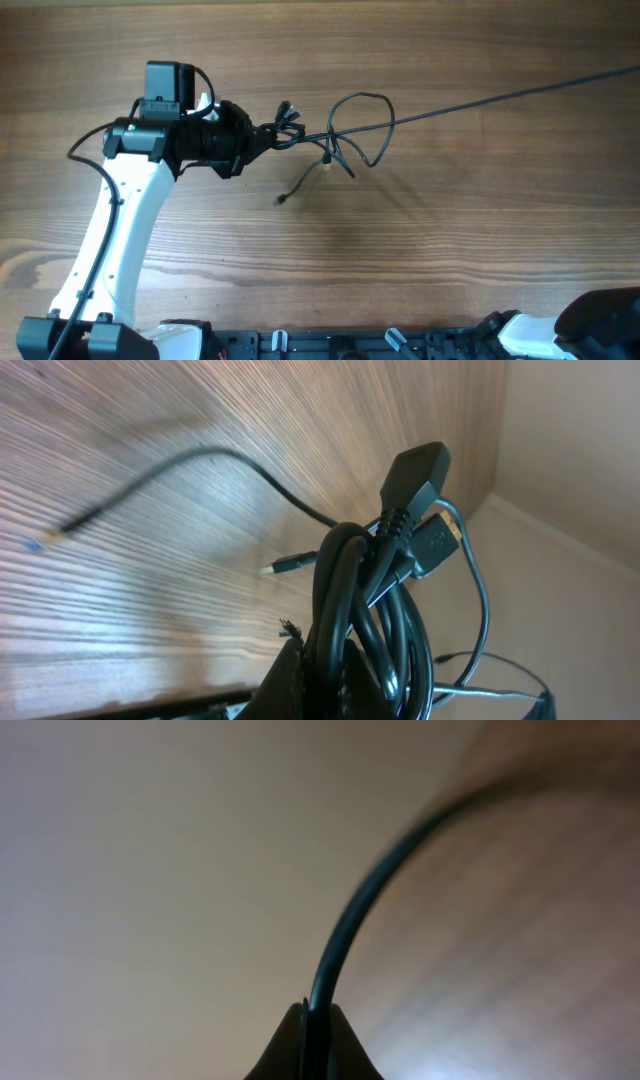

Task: Untangle cables
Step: 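Stretch the grasped cable far to the right with the right gripper, then return the right gripper to the bundle held by the left gripper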

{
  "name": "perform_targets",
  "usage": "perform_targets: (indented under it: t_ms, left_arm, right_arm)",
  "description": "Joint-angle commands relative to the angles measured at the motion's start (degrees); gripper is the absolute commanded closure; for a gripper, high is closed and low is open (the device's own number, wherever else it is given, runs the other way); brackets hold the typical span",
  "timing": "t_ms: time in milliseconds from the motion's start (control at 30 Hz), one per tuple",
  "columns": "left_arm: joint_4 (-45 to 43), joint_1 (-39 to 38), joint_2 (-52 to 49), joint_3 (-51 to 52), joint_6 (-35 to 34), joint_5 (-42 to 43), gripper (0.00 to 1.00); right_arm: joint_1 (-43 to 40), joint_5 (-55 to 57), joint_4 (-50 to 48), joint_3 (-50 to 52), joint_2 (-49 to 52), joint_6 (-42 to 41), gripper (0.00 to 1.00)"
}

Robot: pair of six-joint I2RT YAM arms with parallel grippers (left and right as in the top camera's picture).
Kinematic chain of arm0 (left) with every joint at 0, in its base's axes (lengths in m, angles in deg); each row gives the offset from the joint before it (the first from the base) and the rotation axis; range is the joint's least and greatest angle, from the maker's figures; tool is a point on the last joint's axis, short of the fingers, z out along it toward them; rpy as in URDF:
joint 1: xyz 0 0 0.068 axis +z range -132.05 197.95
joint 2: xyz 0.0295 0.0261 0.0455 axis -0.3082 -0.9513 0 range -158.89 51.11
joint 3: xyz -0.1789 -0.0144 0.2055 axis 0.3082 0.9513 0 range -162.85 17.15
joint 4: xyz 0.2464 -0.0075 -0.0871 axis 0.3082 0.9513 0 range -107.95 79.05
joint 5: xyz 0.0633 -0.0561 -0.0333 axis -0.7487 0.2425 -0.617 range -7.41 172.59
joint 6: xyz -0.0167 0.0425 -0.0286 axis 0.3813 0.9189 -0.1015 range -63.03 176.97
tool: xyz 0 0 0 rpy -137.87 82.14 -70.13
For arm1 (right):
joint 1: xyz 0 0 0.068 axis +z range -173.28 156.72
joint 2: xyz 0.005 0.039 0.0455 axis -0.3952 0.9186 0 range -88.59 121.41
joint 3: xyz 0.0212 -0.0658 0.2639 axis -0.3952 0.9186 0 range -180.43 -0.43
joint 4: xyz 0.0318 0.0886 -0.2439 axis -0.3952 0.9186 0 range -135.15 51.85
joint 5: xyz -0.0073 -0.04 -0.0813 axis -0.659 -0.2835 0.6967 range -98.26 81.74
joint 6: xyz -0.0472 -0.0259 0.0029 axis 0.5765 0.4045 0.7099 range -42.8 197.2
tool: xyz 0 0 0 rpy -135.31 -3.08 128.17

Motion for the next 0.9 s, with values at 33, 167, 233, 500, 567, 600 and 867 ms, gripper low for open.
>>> perform_targets:
  t_ms: [33,167,233,500,567,600,867]
  left_arm:
    - [-0.4,2.8,0.1,1.1,1.1,-9.3,0.96]
    - [-5.1,2.8,0.1,1.1,1.1,-6.0,0.96]
    - [-6.3,2.8,0.2,0.8,1.6,-6.1,0.96]
    - [-16.0,-1.4,0.2,0.5,8.0,-5.4,0.96]
    - [-18.5,-3.3,0.2,0.5,7.8,-5.4,0.96]
    - [-19.5,-4.0,0.2,0.5,5.9,-5.5,0.96]
    - [-19.8,-1.6,0.2,0.6,-1.3,-6.5,0.96]
  right_arm:
    - [5.0,11.8,5.5,-1.6,0.4,14.3,0.76]
    - [13.2,16.8,12.9,-1.6,0.4,16.6,0.30]
    - [17.7,18.9,15.4,-1.6,0.4,18.2,0.19]
    - [36.9,0.5,20.1,-1.6,0.4,33.3,0.13]
    - [41.7,0.7,20.2,-1.6,0.4,31.9,0.13]
    - [45.3,4.1,20.2,-1.4,0.5,26.2,0.13]
    - [59.6,8.4,9.0,4.1,7.7,5.4,0.24]
